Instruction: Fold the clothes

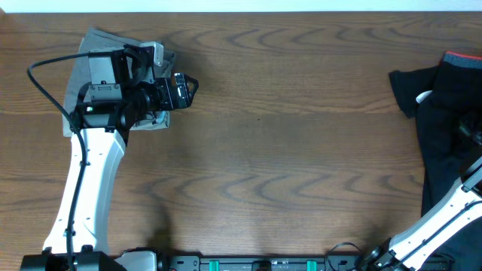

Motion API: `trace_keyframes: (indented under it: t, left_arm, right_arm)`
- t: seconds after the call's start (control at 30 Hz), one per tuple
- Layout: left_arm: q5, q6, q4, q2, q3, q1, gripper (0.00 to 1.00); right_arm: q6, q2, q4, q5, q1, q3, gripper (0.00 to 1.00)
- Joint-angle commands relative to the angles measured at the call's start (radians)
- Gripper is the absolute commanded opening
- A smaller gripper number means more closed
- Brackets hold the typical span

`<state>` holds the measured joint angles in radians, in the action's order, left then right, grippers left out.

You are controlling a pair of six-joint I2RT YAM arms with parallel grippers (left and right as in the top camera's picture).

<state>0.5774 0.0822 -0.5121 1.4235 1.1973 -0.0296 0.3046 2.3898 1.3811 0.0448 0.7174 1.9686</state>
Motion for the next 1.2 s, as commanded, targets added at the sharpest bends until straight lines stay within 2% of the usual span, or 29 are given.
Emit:
trace_keyframes:
  t: [0.0, 0.13, 0.2, 0.3, 0.4, 0.47, 0.63, 0.73, 0.87, 1.17]
  left_arm:
    - [0.014, 0.006, 0.009, 0.001, 0.023, 0.003, 0.98]
    - [0.014, 0.006, 0.024, 0.001, 0.023, 0.003, 0.98]
    - [0.015, 0.006, 0.023, 0.001, 0.023, 0.003, 0.98]
    - [0.018, 0.006, 0.023, 0.001, 0.023, 0.003, 0.98]
    - [0.018, 0.006, 0.025, 0.001, 0.023, 0.003, 0.98]
    - [0.018, 0.006, 0.028, 0.001, 0.023, 0.003, 0.98]
    - [0.018, 0.019, 0.026, 0.001, 0.023, 0.003, 0.98]
    - [0.018, 0.029, 0.027, 0.001, 0.023, 0.003, 0.98]
    - [0.018, 0.028, 0.027, 0.001, 0.023, 0.003, 0.98]
    - [0.018, 0.029, 0.069, 0.000, 0.023, 0.003, 0.98]
  right_arm:
    - [0.089, -0.022, -0.077, 0.217, -0.007, -0.082, 0.01]
    - [0.091, -0.020, -0.270, 0.298, -0.010, -0.148, 0.01]
    - [0.090, -0.020, -0.340, 0.402, -0.010, -0.148, 0.01]
    - [0.033, -0.020, -0.418, 0.500, -0.006, -0.125, 0.01]
    - [-0.101, -0.020, -0.491, 0.350, -0.010, -0.102, 0.01]
    - [-0.129, -0.020, -0.500, 0.223, -0.019, -0.091, 0.03]
    - [-0.269, -0.035, -0.444, -0.137, -0.031, -0.032, 0.13]
    - [-0.277, -0.071, -0.348, -0.294, -0.018, 0.041, 0.20]
    - [-0.277, -0.155, -0.206, -0.309, -0.002, 0.106, 0.27]
    - [-0.249, -0.318, -0.053, -0.261, -0.005, 0.107, 0.38]
